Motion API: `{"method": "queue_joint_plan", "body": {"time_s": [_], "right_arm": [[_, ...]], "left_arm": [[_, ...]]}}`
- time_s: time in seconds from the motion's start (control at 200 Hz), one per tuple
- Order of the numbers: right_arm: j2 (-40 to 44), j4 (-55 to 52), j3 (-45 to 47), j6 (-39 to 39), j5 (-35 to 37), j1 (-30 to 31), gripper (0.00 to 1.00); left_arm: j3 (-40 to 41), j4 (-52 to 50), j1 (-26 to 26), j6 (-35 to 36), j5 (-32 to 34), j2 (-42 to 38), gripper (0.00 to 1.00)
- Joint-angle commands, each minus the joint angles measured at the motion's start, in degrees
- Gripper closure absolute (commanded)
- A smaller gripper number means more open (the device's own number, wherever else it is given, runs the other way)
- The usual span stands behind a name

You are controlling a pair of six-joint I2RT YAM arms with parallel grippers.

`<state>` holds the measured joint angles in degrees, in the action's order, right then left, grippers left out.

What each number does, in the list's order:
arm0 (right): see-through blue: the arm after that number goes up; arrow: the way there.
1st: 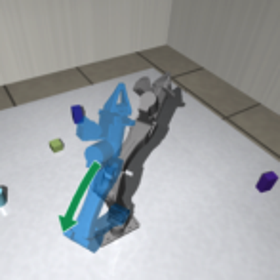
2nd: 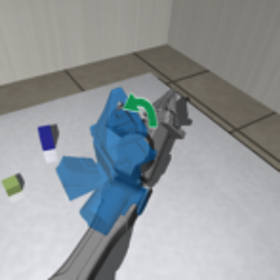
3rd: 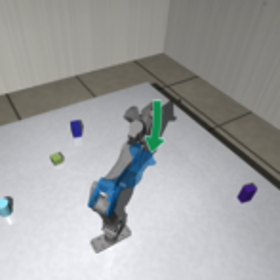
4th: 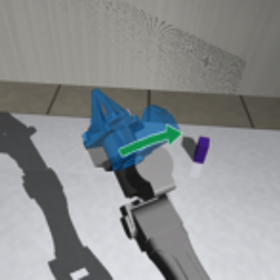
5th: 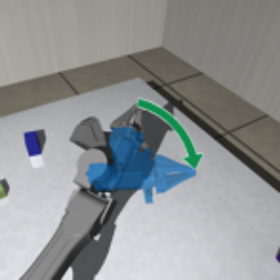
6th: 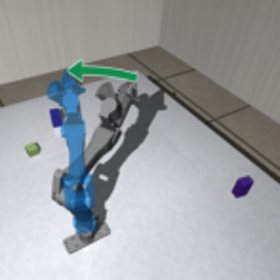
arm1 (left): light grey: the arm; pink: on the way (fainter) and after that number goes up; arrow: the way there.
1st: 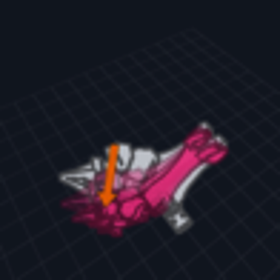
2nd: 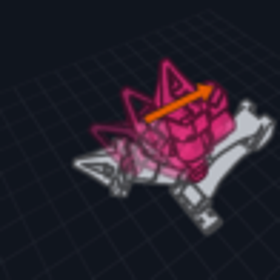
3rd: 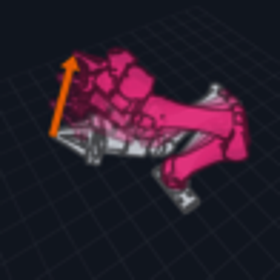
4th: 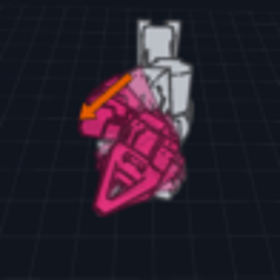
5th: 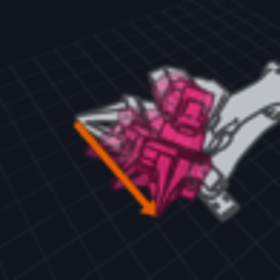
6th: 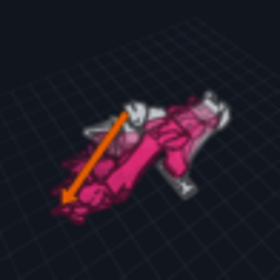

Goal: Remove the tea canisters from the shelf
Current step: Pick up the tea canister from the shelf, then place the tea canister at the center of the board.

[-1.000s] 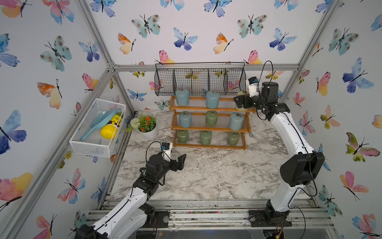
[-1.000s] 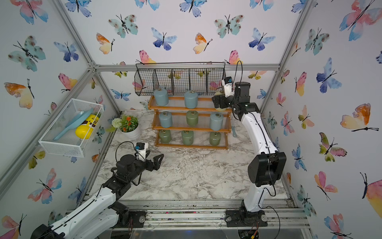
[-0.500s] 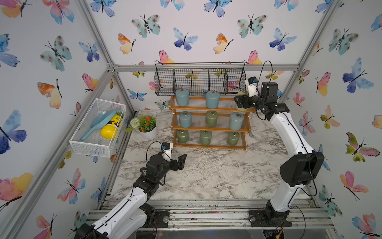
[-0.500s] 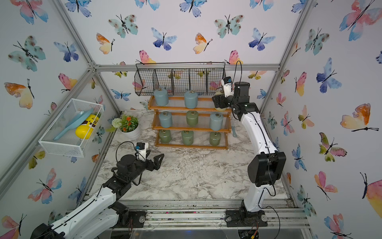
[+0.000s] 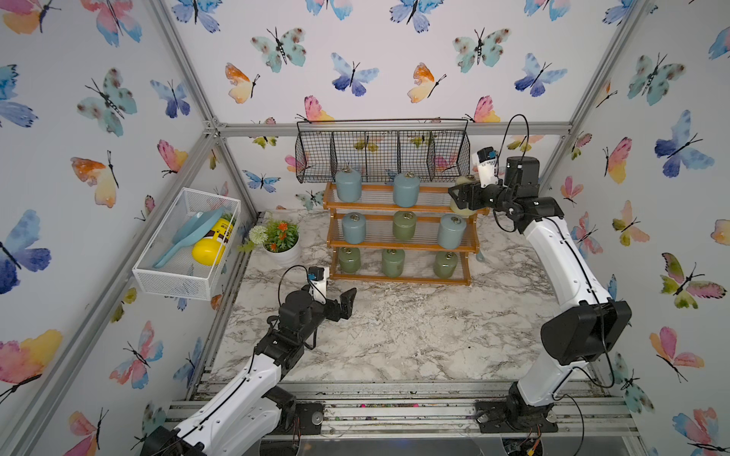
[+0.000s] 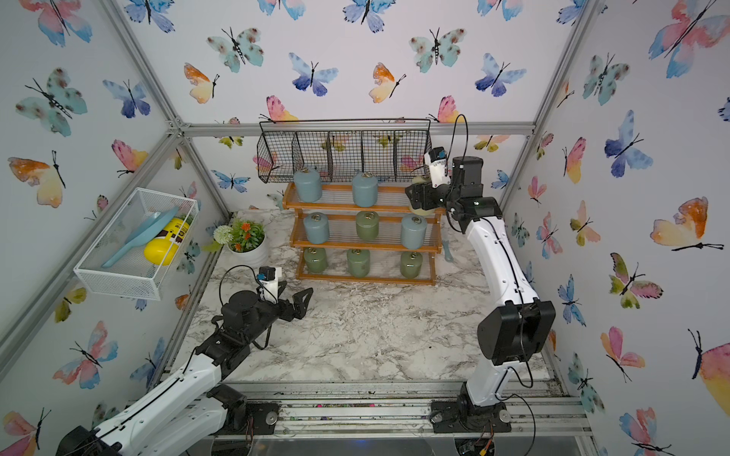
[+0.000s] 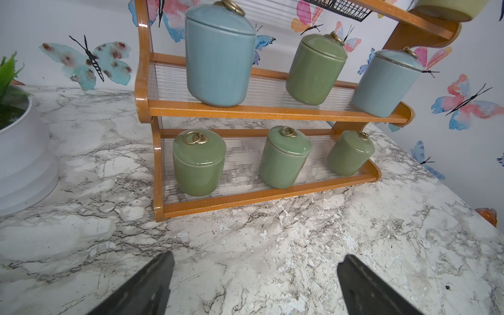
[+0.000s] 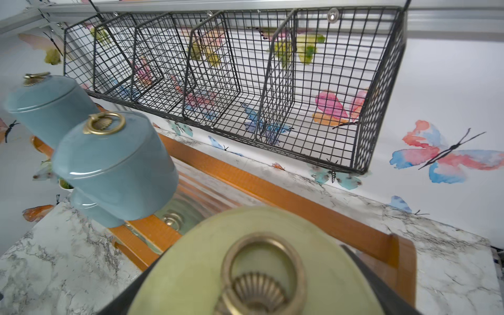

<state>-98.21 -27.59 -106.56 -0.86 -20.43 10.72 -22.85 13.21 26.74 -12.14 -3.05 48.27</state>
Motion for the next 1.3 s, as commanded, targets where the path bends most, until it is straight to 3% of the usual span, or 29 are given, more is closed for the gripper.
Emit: {"method": "queue_joint_plan", "body": {"time_s": [0.0,0.506,0.936,1.296], "right_arm": [[5.9,6.1,1.6,1.2,-3.2,0.3,0.34],[19.0,16.2,22.3,3.3,-11.4,3.9,0.35],[26.2,24.6,41.6,1.2,-11.1,15.7,0.35],[26.3,39.5,61.1,5.2,-3.8,28.9,0.36]], "left_arm": [[-1.1,-1.1,0.2,-1.1,1.9,-0.5,0.02],[-2.2,-3.5,0.1,0.0,2.9,-0.4,0.02],[-2.3,-5.0,0.1,0.9,1.7,-1.7,0.02],[-0.8,-3.2,0.1,-1.2,0.7,-1.0,0.02]]}}
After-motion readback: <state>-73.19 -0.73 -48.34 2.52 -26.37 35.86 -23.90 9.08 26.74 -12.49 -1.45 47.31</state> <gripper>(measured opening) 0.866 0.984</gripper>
